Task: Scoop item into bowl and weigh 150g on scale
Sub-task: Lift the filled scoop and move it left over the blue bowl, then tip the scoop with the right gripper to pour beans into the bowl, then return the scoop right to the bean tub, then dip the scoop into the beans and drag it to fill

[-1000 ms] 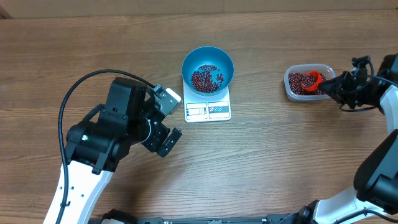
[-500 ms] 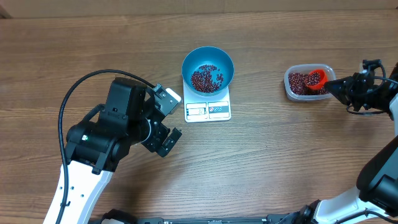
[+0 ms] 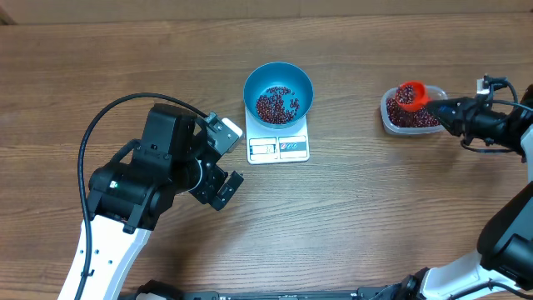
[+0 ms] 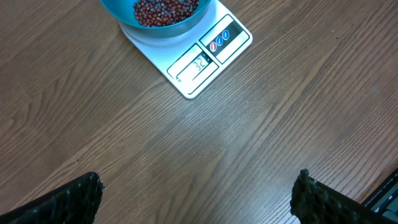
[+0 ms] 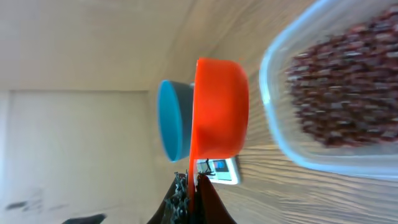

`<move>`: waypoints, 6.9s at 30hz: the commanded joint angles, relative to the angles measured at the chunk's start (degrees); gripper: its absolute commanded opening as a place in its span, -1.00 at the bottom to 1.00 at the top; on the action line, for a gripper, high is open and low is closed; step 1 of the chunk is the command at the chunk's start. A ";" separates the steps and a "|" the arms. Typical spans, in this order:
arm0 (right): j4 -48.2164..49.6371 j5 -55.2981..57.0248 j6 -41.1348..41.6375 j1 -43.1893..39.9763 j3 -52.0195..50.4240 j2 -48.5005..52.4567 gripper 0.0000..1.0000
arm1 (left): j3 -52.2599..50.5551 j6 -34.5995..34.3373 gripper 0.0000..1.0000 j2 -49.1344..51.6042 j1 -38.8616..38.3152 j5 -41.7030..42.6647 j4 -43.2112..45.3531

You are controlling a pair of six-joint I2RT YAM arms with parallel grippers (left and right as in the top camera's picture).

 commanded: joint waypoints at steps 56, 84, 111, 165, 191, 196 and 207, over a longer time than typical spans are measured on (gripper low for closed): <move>32.96 47.10 -21.70 47.32 0.33 -0.26 -0.93 | 1.18 1.05 0.99 0.09 0.22 -0.33 0.04; 30.69 65.35 -27.82 54.31 0.31 -8.33 -0.93 | 1.18 1.05 0.99 0.09 0.22 -0.33 0.02; 10.54 84.32 -15.41 33.73 0.31 -18.03 -0.93 | 1.18 1.05 0.99 0.09 0.22 -0.35 0.04; 2.73 81.24 -17.62 27.85 0.35 0.44 -0.93 | 1.18 1.05 0.99 0.09 0.22 -0.33 0.04; 1.68 49.77 -8.98 16.92 0.44 0.44 -0.93 | 1.18 1.05 0.99 0.09 0.22 -0.33 0.02; 1.75 44.41 -7.93 14.91 0.42 0.44 -0.93 | 1.18 1.05 0.99 0.09 0.20 -0.33 0.02; 2.25 36.28 -7.69 11.19 0.35 1.84 -0.93 | 1.18 1.05 1.00 0.09 0.22 -0.35 0.02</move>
